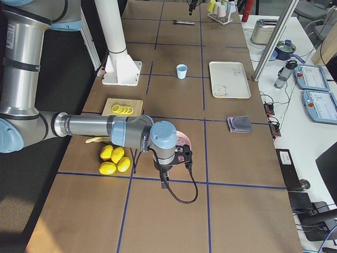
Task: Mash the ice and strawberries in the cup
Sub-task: 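Move the left gripper back toward the metal muddler near the table edge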
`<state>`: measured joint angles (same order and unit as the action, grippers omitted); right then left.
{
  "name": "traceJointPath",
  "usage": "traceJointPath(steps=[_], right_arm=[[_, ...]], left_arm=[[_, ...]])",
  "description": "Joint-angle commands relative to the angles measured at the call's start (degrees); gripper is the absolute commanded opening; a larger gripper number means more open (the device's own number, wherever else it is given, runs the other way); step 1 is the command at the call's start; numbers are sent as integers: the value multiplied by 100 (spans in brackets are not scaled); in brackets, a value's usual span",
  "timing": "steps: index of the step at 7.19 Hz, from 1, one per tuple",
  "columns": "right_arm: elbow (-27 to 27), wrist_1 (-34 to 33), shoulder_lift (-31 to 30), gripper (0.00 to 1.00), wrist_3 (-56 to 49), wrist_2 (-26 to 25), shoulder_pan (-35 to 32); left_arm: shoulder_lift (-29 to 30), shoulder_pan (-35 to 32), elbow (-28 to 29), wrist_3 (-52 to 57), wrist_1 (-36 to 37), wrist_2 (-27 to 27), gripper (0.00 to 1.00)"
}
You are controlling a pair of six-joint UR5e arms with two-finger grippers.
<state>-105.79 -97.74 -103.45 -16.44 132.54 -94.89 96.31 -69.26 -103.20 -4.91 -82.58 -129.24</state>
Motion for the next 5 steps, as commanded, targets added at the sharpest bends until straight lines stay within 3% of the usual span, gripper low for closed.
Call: traceJointPath(steps=[1,2,4,5], right_arm=[[-12,0,0,100,0,0,6],[-38,-8,0,100,0,0,6],[-38,0,0,100,0,0,5],[-38,-8,0,100,0,0,-3]], left_arm=[[-428,-184,798,130,-1272,-110,100],[-472,-184,1193,-131,-1852,-110,100],[-570,-132,2387,-1226,-3940,-101,100],[-552,-123,2749,-1850,-4602,-101,100]])
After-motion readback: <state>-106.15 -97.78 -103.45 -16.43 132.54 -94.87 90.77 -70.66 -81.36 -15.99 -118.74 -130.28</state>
